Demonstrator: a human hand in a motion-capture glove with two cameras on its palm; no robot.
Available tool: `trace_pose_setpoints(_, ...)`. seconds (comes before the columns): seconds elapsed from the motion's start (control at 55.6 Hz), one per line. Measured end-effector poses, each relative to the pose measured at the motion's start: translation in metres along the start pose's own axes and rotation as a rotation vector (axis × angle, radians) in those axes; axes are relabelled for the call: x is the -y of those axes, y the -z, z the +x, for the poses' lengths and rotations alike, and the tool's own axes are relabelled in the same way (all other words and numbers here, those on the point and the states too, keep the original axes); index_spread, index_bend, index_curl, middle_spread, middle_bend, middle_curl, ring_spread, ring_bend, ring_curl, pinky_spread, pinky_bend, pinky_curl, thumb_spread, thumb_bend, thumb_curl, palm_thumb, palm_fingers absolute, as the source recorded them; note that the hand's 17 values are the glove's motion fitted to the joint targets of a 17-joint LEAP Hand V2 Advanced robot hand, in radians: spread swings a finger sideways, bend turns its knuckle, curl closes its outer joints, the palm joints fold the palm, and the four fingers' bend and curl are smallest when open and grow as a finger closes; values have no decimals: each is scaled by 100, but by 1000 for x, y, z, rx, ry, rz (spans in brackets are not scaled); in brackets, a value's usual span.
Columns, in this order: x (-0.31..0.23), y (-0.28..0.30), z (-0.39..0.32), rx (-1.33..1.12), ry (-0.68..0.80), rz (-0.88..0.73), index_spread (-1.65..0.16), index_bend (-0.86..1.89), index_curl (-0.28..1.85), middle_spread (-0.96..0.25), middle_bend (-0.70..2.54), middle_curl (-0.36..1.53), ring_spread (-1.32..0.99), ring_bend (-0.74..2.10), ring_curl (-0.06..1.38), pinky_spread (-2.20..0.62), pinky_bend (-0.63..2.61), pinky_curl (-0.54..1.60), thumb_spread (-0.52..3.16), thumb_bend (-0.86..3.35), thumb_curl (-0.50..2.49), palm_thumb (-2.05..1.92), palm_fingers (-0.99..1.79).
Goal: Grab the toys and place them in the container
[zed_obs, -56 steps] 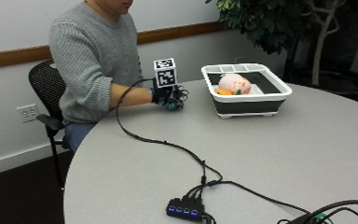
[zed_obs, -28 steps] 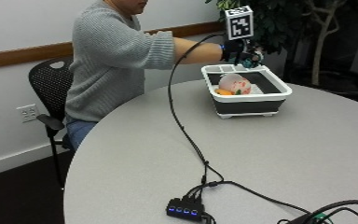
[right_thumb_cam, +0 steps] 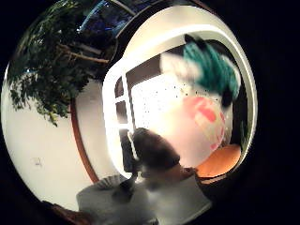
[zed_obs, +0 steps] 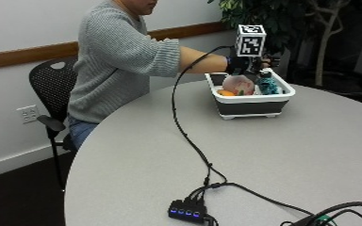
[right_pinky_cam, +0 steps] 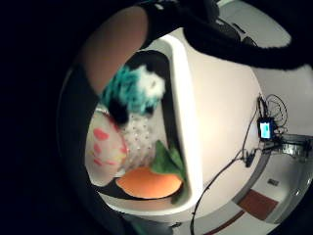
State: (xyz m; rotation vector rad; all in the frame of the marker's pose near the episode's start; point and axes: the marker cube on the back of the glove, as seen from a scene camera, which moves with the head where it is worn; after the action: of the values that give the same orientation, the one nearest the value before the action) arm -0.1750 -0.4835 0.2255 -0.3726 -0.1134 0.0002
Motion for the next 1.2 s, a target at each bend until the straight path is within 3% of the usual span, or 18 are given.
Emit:
trace_pose_setpoints(0.162, -33, 9, -5, 10, 45, 3, -37, 14, 55, -9, 7, 35, -6, 9, 23, 5, 83, 37, 121, -5, 39, -5, -36)
trace_pose_setpoints(0.288, -89, 23, 2, 8, 90, -7, -36, 15, 50, -9, 8, 30, -4, 12, 21, 7, 80, 36, 125, -5, 35, -6, -32)
trace_pose_setpoints(0.503, -290, 46, 79, 118, 154, 58, -34, 18, 45, -10, 14, 26, -4, 15, 19, 8, 71, 33, 130, -5, 28, -7, -19)
trace_pose_setpoints(0.647, -382, 20, 115, 47, -60, 118, -34, 22, 45, -11, 15, 25, -5, 15, 18, 8, 66, 32, 132, -4, 25, -6, -11)
trace_pose_setpoints(0.989, -518, -47, 65, -10, 29, 31, -34, 22, 46, -12, 15, 25, -6, 16, 17, 8, 65, 33, 136, -3, 22, -5, -9)
trace_pose_setpoints(1.205, -532, -61, 82, -35, -40, 6, -35, 24, 46, -13, 15, 25, -8, 16, 17, 8, 63, 33, 138, -3, 21, -4, -8)
